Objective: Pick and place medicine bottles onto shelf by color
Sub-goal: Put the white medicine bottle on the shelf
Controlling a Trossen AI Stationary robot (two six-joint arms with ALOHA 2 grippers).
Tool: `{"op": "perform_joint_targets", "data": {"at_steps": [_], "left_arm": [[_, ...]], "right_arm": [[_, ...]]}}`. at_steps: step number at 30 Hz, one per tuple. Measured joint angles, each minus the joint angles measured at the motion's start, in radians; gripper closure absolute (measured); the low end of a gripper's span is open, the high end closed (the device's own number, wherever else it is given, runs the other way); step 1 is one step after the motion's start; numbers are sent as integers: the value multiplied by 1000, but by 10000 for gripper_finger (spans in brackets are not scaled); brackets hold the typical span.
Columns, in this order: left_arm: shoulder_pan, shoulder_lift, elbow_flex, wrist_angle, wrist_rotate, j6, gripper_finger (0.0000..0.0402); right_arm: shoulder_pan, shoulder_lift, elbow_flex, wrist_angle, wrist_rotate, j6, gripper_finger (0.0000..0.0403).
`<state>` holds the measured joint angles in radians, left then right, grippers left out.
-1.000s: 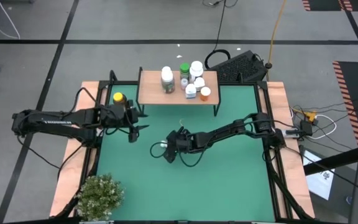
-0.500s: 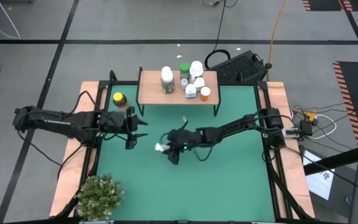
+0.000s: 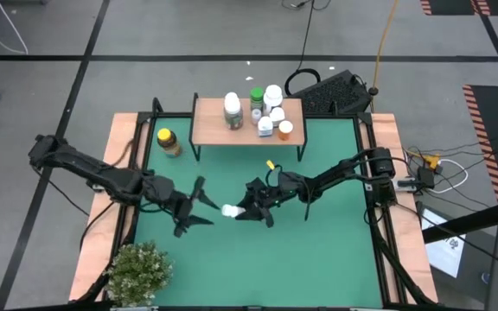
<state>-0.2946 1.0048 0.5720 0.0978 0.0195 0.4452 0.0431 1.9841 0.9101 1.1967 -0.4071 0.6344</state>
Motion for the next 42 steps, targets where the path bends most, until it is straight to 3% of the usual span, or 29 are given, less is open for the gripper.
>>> {"op": "perform_joint_targets", "data": {"at_steps": [7, 12, 22, 28, 35, 42], "left_arm": [[-3, 172, -1, 207, -24, 17, 123], [-1, 187, -1, 255, -59, -11, 105], [6, 159, -1, 238, -121, -55, 127], [6, 186, -1, 316, -19, -66, 124], [11, 273, -1, 454, -12, -115, 127], [17, 286, -1, 479, 12, -126, 166]], "right_arm": [[25, 2, 22, -23, -31, -36, 243], [27, 1, 25, -19, -30, -54, 244], [27, -2, 28, -7, -92, -124, 244], [27, -2, 28, -1, -92, -161, 245], [27, -2, 28, -3, -95, -201, 245], [28, -2, 27, -3, -95, -230, 245]]}}
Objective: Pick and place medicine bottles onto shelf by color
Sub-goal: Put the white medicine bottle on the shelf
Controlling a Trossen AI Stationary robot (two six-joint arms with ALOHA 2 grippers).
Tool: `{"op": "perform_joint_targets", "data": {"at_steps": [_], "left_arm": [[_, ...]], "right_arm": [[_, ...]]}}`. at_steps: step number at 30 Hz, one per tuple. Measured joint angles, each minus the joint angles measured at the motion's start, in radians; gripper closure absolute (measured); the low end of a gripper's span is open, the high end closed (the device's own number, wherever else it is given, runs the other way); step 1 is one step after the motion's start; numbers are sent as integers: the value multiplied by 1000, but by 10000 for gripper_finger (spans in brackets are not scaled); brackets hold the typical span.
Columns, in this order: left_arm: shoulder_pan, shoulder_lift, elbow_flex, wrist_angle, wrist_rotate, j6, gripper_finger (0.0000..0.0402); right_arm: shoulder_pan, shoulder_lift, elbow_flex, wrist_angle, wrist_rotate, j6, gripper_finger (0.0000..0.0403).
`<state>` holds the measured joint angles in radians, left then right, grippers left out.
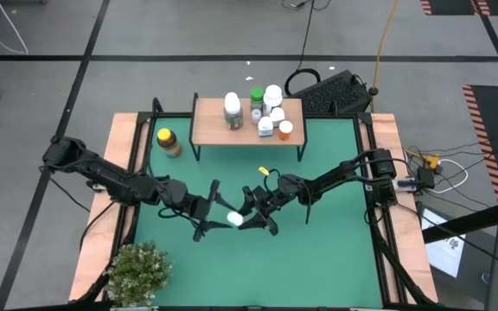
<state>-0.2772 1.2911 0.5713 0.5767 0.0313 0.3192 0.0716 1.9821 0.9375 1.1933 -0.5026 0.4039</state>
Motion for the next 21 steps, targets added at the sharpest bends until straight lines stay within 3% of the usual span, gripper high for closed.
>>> {"op": "perform_joint_targets", "data": {"at_steps": [7, 11, 21], "left_arm": [[36, -1, 0, -3, 59, -60, 237], [50, -2, 0, -6, 78, -89, 250], [53, -2, 0, -6, 134, -134, 156]], "right_arm": [[1, 1, -1, -1, -2, -28, 244], [0, 1, -2, 2, 0, -50, 243], [1, 2, 5, 14, 33, -110, 242]]}}
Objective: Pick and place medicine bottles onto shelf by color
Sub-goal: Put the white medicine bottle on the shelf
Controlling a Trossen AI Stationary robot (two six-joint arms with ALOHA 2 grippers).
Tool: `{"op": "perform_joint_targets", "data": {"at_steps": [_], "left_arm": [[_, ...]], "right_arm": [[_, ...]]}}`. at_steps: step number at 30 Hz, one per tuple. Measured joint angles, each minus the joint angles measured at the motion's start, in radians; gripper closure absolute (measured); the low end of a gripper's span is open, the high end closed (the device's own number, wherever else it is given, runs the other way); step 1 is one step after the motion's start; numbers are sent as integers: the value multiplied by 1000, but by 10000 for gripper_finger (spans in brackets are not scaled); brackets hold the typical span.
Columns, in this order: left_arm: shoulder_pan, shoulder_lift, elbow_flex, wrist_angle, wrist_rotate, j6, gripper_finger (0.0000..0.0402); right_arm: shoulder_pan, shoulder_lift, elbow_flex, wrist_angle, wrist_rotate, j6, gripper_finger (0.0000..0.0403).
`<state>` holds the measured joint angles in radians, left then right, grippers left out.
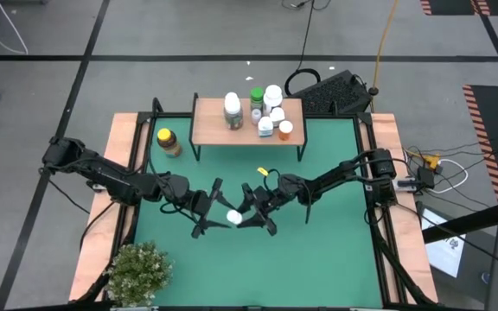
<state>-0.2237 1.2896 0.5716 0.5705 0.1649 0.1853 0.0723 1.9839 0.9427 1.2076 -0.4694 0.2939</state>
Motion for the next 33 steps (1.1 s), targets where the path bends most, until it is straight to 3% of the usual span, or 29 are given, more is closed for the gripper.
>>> {"op": "perform_joint_targets", "data": {"at_steps": [6, 18, 22, 28, 33], "left_arm": [[0, 1, 0, 10, 1, -1, 139], [1, 1, 0, 16, 0, 3, 247], [1, 1, 0, 8, 0, 9, 260], [0, -13, 0, -65, -57, 23, 259], [1, -16, 0, -88, -104, 29, 258]], "right_arm": [[0, 0, 17, -6, -1, -22, 241], [1, 0, 17, -23, -4, -25, 241], [1, 0, 17, -32, -3, -36, 238], [13, 0, 17, -91, 17, -106, 202], [2, -14, 15, -167, 94, -107, 162]]}}
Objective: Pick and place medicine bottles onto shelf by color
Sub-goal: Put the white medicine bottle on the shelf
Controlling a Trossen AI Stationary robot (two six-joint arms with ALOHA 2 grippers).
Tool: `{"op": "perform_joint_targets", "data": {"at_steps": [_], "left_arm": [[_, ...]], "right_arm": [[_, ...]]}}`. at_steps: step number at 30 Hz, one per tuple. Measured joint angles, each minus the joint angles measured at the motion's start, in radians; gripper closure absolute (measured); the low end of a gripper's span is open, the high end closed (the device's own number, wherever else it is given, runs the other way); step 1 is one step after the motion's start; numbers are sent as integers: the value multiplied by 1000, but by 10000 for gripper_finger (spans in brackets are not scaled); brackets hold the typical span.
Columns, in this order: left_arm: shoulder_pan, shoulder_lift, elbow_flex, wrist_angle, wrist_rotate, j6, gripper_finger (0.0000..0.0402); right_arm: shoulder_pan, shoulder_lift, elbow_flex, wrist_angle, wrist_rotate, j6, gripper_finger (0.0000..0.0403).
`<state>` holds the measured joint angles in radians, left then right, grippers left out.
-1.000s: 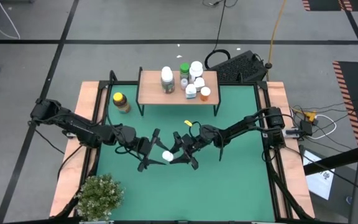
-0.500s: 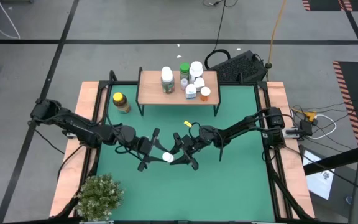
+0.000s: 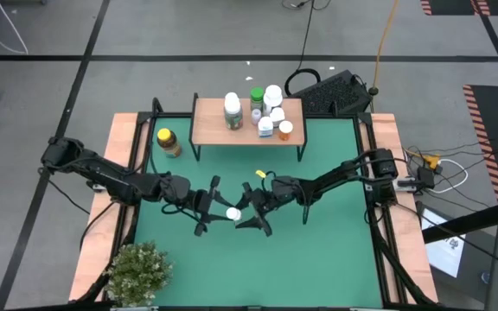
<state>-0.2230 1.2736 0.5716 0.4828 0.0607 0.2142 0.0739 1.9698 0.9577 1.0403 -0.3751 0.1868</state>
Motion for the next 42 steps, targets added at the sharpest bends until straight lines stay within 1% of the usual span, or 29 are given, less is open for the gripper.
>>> {"op": "perform_joint_targets", "data": {"at_steps": [2, 6, 11, 13, 17, 21, 23, 25, 27, 32, 37, 42], "left_arm": [[1, 0, 0, -17, -35, -1, 258], [2, -10, 9, -96, -149, -5, 258], [16, -31, 71, -288, -264, -8, 257], [33, -32, 102, -310, -291, 0, 257], [94, -33, 145, -358, -306, 14, 257], [174, -34, 188, -407, -306, 21, 257], [216, -33, 207, -448, -306, 23, 257], [251, -33, 231, -465, -306, 34, 257], [292, -33, 257, -486, -301, 49, 257], [398, -33, 293, -478, -261, 82, 257], [518, -33, 294, -467, -218, 83, 256], [626, -13, 293, -430, -101, 22, 256]], "right_arm": [[-13, -26, -1, -84, 40, -3, 149], [-26, -107, -1, -317, 152, -16, 137], [-17, -243, -1, -602, 374, -16, 140], [-4, -300, -8, -688, 459, -16, 142], [30, -407, -41, -769, 587, 24, 144], [58, -507, -113, -767, 733, 77, 144], [72, -557, -151, -737, 809, 111, 144], [81, -604, -189, -698, 864, 134, 145], [86, -649, -218, -622, 894, 134, 145], [85, -735, -252, -511, 903, 41, 145], [90, -741, -274, -519, 901, 29, 145], [82, -741, -296, -501, 902, 35, 145]]}}
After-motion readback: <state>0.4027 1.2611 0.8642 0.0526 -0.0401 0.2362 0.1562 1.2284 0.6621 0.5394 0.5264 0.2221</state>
